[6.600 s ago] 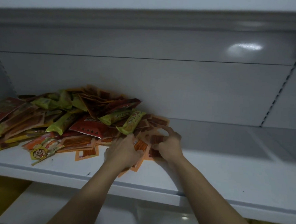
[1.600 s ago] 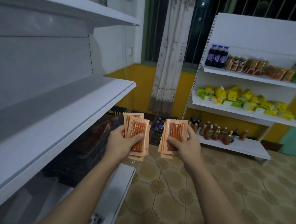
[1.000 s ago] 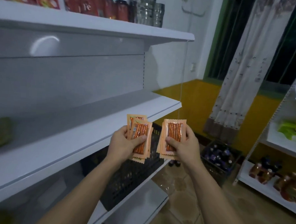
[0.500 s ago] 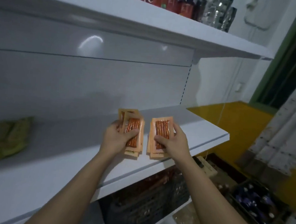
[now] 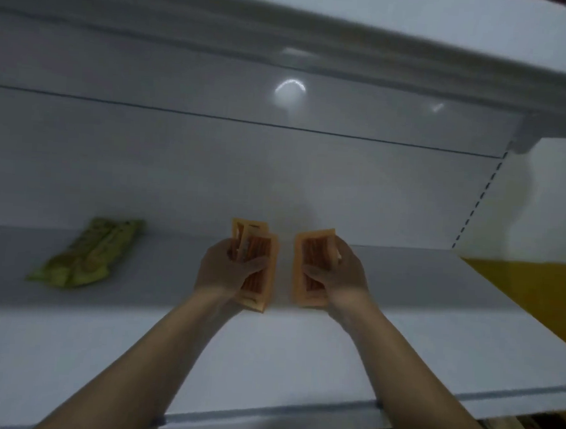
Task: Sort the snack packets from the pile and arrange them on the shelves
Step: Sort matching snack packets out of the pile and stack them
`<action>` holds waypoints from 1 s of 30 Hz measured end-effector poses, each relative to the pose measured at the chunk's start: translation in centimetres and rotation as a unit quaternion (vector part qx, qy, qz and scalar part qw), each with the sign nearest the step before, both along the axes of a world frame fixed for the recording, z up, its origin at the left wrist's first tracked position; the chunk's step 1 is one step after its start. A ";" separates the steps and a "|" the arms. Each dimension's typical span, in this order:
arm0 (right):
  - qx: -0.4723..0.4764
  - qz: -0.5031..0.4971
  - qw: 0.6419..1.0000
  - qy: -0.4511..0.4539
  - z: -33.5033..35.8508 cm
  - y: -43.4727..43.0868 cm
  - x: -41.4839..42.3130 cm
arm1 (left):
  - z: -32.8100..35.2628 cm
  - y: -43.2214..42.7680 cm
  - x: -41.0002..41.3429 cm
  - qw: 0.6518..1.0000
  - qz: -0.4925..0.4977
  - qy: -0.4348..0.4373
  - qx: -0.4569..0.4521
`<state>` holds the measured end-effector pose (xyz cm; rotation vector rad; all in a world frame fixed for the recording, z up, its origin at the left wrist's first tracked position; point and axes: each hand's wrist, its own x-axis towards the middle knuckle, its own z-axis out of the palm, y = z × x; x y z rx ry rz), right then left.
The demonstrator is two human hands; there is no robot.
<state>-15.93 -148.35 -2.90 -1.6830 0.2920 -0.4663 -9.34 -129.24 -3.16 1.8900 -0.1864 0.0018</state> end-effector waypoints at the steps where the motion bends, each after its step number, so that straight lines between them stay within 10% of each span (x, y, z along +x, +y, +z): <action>1: -0.030 0.009 0.999 0.012 0.4 -0.5 0.7 | 0.2 -0.3 0.3 1.000 0.010 -0.010 0.010; 20: -0.414 0.016 0.895 0.166 -2.4 -4.9 8.1 | -3.0 -6.5 3.8 0.971 0.148 -0.046 0.183; 25: -0.399 -0.014 0.903 0.159 -2.4 -5.3 7.9 | -3.5 -7.1 4.5 0.912 0.136 -0.068 0.382; 30: -0.380 0.004 0.911 0.158 -2.0 -5.4 6.9 | -3.0 -6.8 3.6 0.941 0.145 -0.092 0.290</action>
